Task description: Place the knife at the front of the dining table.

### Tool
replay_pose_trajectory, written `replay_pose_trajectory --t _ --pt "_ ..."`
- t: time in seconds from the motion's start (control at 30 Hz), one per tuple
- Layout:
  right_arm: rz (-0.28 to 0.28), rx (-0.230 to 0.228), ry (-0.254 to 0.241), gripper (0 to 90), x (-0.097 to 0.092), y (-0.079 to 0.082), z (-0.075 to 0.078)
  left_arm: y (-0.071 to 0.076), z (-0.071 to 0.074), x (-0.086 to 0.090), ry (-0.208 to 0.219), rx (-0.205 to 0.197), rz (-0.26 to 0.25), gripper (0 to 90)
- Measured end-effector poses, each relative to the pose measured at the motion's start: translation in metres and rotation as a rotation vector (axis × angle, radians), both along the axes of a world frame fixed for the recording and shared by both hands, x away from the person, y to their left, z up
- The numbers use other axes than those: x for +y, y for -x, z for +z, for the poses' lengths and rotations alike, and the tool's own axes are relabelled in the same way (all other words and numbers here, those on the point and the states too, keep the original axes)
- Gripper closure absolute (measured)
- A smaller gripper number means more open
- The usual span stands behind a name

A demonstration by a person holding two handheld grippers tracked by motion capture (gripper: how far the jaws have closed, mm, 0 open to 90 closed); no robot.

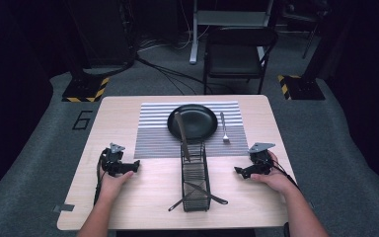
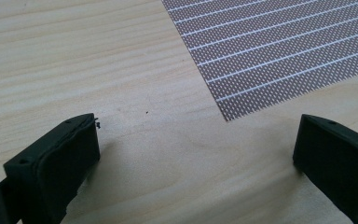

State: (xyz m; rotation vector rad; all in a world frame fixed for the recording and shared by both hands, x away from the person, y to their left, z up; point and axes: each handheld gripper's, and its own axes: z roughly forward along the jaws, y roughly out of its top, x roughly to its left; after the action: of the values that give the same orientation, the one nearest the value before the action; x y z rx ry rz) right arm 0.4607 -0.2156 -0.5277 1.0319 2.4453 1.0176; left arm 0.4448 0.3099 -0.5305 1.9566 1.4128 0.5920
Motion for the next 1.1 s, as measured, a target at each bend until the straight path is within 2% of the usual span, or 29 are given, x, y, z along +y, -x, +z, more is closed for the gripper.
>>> replay_pose_trajectory --t 0.47,0.6,0.77,0.9,0.93,1.1 --pt "-0.002 0.001 0.000 0.0 0.0000 0.0002 0.0000 -0.0003 0.0001 -0.0007 0.004 -0.005 0.016 1.1" --pt "-0.001 0.001 0.000 0.0 0.0000 0.0002 0.0000 0.0018 0.0006 0.0007 0.015 -0.036 0.029 13.8" --pt "-0.002 0.001 0.000 0.0 0.0000 0.0002 0.0000 0.0030 0.0014 0.0022 0.020 -0.041 0.032 16.9" --pt "-0.001 0.000 0.000 0.0 0.0000 0.0001 0.0000 0.0044 0.0036 0.0040 0.024 -0.041 0.045 27.3" --pt "-0.001 0.001 0.000 0.0 0.0000 0.0001 0.0000 0.0047 0.0045 0.0049 0.037 -0.034 0.051 29.9" --pt "-0.002 0.001 0.000 0.0 0.0000 0.0002 0.0000 0.0055 0.0060 0.0057 0.042 -0.027 0.048 34.1"
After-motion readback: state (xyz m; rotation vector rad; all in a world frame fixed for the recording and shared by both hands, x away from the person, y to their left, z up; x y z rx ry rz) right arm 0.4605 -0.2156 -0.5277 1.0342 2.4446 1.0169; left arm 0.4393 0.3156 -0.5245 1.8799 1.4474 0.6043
